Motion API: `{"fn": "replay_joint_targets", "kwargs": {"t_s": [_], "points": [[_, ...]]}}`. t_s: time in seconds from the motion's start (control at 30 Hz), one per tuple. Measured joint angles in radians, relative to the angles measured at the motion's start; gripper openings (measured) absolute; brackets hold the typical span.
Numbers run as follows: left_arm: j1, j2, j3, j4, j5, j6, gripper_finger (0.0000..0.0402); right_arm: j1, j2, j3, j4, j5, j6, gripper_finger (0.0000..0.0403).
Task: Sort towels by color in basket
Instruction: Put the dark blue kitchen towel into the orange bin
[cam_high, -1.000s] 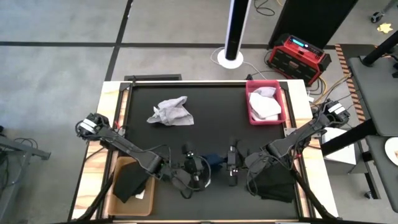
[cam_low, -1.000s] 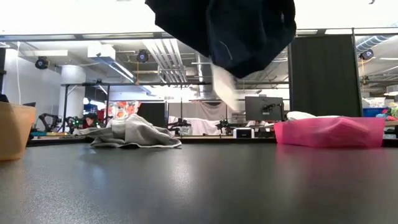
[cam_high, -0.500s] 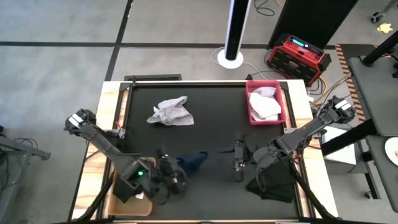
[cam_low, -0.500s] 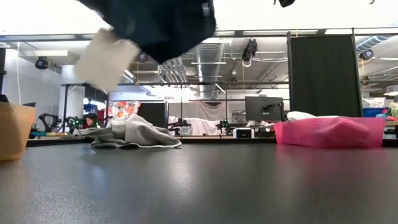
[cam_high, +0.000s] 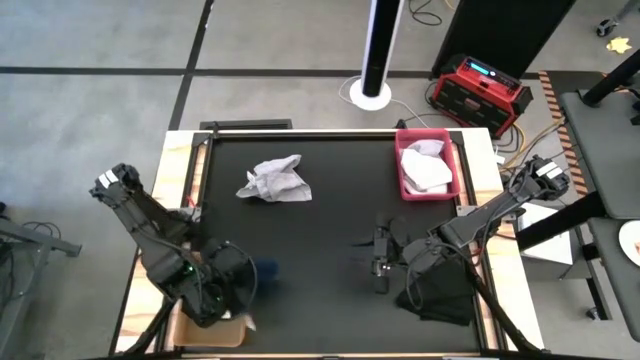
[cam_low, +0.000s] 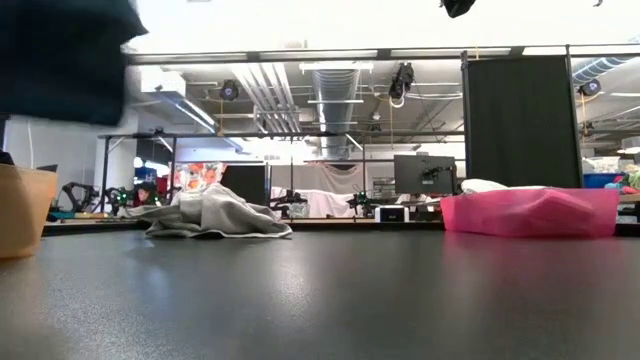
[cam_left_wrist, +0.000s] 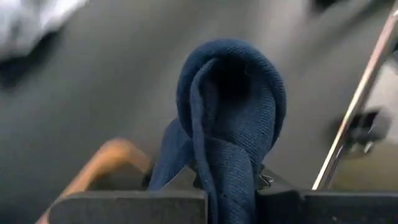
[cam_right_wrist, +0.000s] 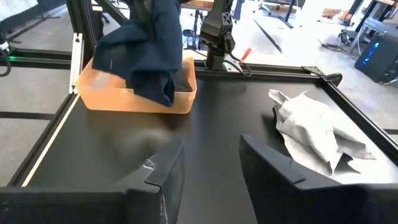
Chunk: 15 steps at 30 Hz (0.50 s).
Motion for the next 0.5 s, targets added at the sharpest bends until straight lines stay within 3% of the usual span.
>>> {"fn": "replay_joint_targets", "kwargs": {"t_s": [0.1, 0.27, 0.5], "points": [[-0.018, -0.007, 0.000, -0.070, 0.124, -0.092, 0.0000, 0.000, 0.000, 0.000, 0.002, 0.000, 0.001, 0.0138], [-0.053, 0.008, 0.000, -0.146, 0.222, -0.252, 0.0000, 0.000, 0.000, 0.000, 0.003, 0.000, 0.001, 0.0140], [-0.108, 0.087, 0.000, -0.146, 0.268, -0.409, 0.0000, 0.000, 0.000, 0.000, 0.003, 0.000, 0.001, 0.0150]]}}
